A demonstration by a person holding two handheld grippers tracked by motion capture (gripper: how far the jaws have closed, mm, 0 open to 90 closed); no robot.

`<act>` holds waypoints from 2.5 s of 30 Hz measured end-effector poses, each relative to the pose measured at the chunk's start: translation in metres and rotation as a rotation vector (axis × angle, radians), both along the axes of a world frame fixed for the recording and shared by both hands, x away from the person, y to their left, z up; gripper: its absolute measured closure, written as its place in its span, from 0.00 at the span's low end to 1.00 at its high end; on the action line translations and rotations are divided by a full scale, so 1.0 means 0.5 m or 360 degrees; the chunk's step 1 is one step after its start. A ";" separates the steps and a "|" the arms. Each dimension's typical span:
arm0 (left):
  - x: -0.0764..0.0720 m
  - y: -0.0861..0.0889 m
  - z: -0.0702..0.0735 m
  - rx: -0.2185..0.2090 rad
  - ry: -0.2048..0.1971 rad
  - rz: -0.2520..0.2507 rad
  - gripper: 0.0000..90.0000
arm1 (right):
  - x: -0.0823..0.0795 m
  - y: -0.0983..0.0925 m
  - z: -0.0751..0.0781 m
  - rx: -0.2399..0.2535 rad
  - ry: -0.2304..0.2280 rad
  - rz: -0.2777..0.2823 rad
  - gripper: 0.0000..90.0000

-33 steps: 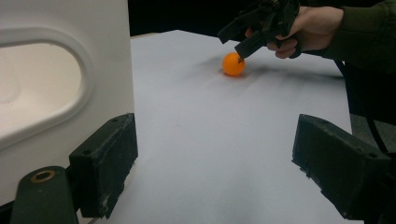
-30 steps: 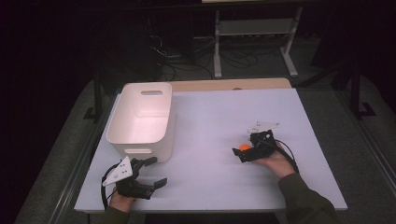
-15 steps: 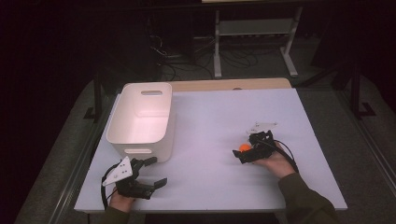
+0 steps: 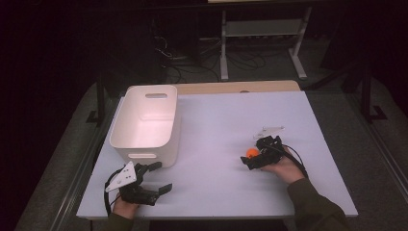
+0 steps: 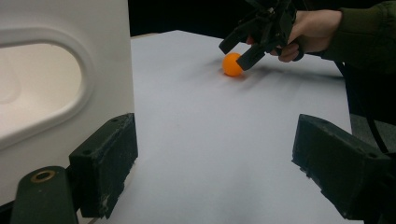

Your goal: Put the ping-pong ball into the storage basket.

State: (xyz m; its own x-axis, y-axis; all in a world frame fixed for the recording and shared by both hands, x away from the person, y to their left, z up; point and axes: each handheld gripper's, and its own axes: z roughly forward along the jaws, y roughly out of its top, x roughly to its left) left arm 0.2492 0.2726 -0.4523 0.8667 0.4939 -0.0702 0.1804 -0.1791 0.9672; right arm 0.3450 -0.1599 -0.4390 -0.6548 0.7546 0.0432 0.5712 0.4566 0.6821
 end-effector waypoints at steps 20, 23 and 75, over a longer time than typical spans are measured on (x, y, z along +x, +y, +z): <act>0.000 0.000 0.000 0.0003 -0.0004 -0.0001 0.16 | 0.002 0.004 -0.011 -0.0064 0.0070 0.0022 0.00; 0.000 0.000 0.000 0.0003 -0.0004 -0.0001 0.16 | 0.002 0.004 -0.012 -0.0066 0.0079 0.0025 0.00; 0.000 -0.001 0.000 0.0004 -0.0002 0.0000 0.16 | -0.001 0.000 -0.006 -0.0036 0.0112 0.0024 0.40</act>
